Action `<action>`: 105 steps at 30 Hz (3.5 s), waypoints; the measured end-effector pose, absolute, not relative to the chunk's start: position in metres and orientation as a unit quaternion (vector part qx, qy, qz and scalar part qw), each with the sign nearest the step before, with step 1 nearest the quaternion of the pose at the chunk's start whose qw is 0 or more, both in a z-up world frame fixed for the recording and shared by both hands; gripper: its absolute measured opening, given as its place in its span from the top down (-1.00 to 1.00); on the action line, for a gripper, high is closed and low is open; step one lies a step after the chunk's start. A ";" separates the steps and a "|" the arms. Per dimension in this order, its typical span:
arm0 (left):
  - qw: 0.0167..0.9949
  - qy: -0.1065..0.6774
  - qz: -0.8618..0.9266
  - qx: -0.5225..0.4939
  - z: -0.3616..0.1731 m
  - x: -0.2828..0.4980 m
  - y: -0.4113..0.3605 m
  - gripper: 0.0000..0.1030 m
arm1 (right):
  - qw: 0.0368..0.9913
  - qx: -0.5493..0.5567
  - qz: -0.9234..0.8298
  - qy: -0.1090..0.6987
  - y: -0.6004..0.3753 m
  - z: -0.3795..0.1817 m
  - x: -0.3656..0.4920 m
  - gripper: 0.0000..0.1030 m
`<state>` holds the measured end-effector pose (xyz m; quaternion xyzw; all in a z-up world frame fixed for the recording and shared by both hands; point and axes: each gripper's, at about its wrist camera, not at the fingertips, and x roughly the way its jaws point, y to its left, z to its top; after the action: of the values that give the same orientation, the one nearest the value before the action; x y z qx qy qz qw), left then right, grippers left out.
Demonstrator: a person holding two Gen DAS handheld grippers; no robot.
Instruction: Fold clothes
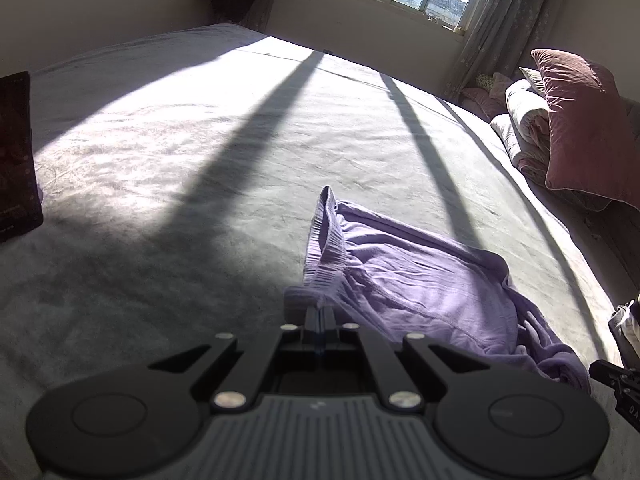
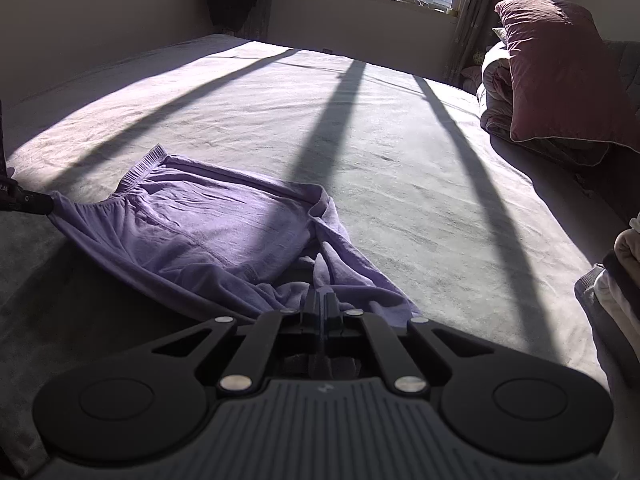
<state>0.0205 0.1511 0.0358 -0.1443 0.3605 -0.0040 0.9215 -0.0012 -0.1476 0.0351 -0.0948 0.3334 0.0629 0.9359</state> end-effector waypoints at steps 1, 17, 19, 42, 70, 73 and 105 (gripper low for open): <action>0.922 0.358 -0.002 -0.145 0.038 0.019 0.154 1.00 | 0.937 -0.093 0.064 0.331 -0.147 0.037 -0.002 0.99; 0.919 0.357 0.058 -0.159 0.037 0.006 0.202 1.00 | 0.942 -0.087 0.071 0.317 -0.147 0.049 -0.016 1.00; 0.913 0.371 0.069 -0.154 0.032 0.007 0.205 1.00 | 0.943 -0.082 0.063 0.316 -0.151 0.050 -0.015 1.00; 0.907 0.382 0.047 -0.171 0.022 0.009 0.204 0.57 | 0.869 0.169 0.042 0.463 -0.202 -0.003 0.021 0.29; 0.892 0.447 -0.067 -0.030 -0.021 0.029 0.097 0.56 | 0.933 0.053 0.004 0.356 -0.197 0.042 0.005 0.85; 0.892 0.446 -0.067 -0.028 -0.022 0.028 0.096 0.56 | 0.938 0.042 -0.010 0.344 -0.200 0.046 0.004 0.85; 0.893 0.446 -0.057 -0.003 -0.019 0.027 0.088 0.55 | 0.922 0.057 -0.079 0.376 -0.263 0.020 0.044 0.63</action>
<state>0.0271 0.0884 -0.0190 -0.0034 0.4459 -0.0575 0.8932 0.0440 -0.2626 0.0202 0.0572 0.3758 -0.0789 0.9215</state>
